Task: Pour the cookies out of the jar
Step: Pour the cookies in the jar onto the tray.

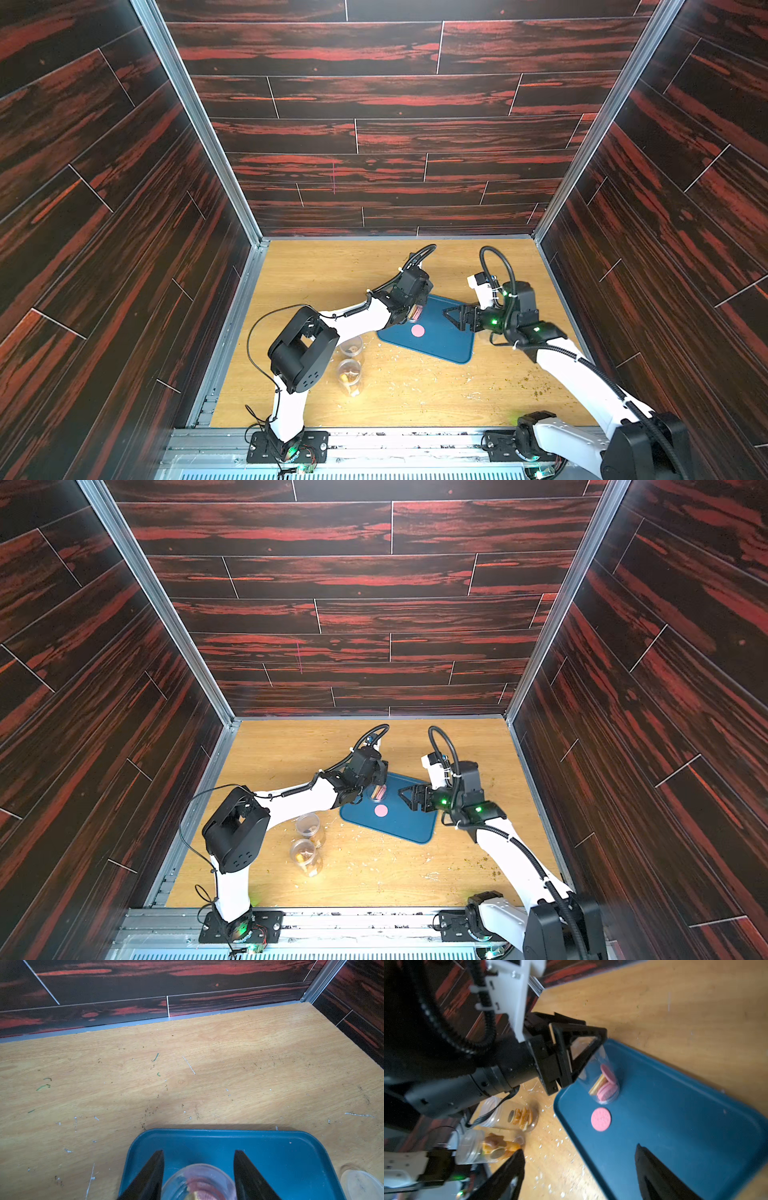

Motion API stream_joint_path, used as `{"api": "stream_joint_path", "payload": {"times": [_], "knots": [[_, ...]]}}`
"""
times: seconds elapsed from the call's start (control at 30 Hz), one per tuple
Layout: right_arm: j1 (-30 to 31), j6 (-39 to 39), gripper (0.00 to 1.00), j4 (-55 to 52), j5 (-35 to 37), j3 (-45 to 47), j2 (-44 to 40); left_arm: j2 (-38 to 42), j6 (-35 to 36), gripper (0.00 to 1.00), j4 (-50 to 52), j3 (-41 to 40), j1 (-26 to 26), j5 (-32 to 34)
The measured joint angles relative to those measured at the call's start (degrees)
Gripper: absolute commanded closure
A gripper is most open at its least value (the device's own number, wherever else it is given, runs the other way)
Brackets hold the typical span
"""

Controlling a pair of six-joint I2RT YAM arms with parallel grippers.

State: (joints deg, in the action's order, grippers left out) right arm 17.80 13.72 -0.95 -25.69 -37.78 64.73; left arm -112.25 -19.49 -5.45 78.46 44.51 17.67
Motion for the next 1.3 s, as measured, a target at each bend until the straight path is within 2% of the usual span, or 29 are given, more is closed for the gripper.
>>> {"api": "stream_joint_path", "payload": {"times": [0.2, 0.33, 0.43, 0.57, 0.7, 0.83, 1.1, 1.3], "knots": [[1.2, -3.4, 0.10, 19.0, 1.3, 8.7, 6.7, -0.2, -0.4, 0.33, 1.2, 1.0, -0.6, -2.1], [1.2, -5.7, 0.09, 27.6, 0.9, 8.9, 10.9, -0.2, -1.5, 0.30, 1.2, 1.0, -1.6, -4.2], [1.2, -6.7, 0.08, 32.7, 0.4, 8.9, 13.3, -0.2, -2.3, 0.20, 1.2, 1.0, -2.4, -5.6], [1.3, -7.6, 0.08, 35.4, 0.0, 7.4, 15.9, -0.2, -3.0, 0.13, 1.3, 1.0, -3.5, -7.6], [1.4, -8.4, 0.08, 35.8, 0.0, 6.2, 16.1, -0.2, -3.0, 0.19, 1.5, 1.1, -4.1, -9.3], [1.4, -9.4, 0.08, 35.3, 0.0, 6.0, 16.0, -0.2, -3.2, 0.35, 1.7, 1.1, -4.1, -10.8], [1.4, -9.9, 0.08, 34.0, -0.2, 6.0, 15.7, -0.2, -3.7, 0.35, 2.8, 1.2, -4.1, -12.9], [2.5, -9.7, 0.08, 34.1, 1.3, 5.1, 17.5, -0.2, -4.6, 0.51, 3.7, 1.4, -4.2, -13.7]]}}
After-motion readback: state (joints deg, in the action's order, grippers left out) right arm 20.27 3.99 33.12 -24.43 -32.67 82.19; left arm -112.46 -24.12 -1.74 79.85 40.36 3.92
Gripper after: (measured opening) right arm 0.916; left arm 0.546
